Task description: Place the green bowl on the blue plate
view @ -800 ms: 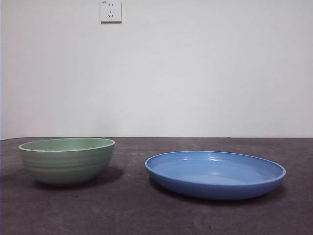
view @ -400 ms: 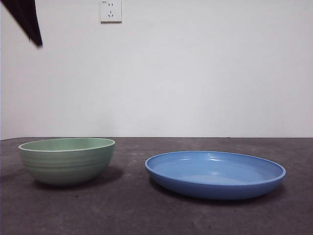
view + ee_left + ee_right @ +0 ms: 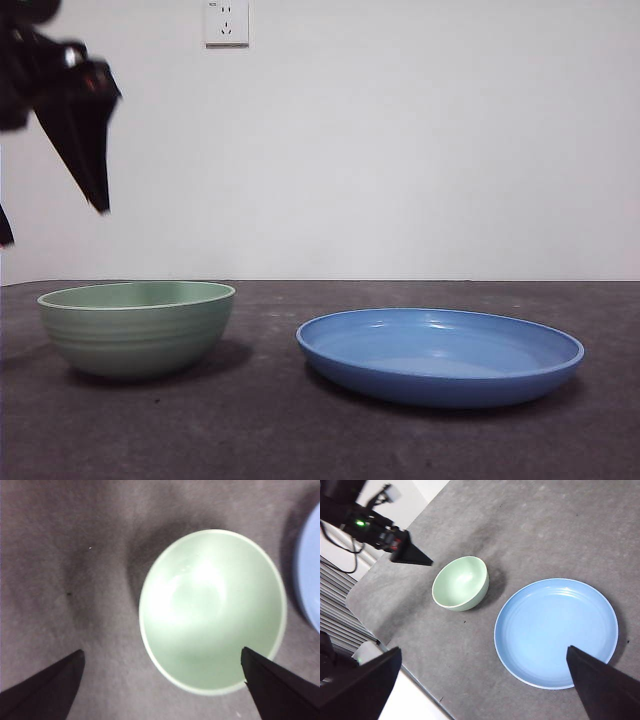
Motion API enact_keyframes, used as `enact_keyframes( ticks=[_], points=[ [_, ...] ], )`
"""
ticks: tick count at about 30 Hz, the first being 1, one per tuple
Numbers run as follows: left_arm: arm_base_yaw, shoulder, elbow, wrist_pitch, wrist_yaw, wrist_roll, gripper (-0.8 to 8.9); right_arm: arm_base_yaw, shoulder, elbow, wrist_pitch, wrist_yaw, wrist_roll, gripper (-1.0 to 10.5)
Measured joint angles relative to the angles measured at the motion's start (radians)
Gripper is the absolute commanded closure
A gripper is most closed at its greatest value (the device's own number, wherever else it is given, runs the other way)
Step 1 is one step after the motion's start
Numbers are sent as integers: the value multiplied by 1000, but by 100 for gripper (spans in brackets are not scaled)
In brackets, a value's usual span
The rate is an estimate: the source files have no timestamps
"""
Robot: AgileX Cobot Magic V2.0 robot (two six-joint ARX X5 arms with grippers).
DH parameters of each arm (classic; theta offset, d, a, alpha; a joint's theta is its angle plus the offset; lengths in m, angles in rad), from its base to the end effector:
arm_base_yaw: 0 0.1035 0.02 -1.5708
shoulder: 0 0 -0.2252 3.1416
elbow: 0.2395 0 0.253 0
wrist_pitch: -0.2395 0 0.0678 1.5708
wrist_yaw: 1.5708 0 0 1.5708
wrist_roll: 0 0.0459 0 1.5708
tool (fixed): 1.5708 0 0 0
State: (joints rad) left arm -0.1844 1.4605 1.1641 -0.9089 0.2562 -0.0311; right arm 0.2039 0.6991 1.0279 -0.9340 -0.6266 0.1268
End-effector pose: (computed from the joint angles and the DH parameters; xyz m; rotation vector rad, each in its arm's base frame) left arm 0.2809 -0.0642 0.2082 -0.0704 1.2193 -0.3668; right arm 0.1387 0.0562 0.3249 0.2464 0.6597 0.7658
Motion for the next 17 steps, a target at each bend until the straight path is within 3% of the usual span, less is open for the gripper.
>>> enact_keyframes(
  ticks=[13,17],
  points=[
    [0,227,0,99,-1,-11,329,0,0,0,0,0,0,367],
    [0,260,0,110,-1,-11,382,0,0,0,0,0,0,367]
  ],
)
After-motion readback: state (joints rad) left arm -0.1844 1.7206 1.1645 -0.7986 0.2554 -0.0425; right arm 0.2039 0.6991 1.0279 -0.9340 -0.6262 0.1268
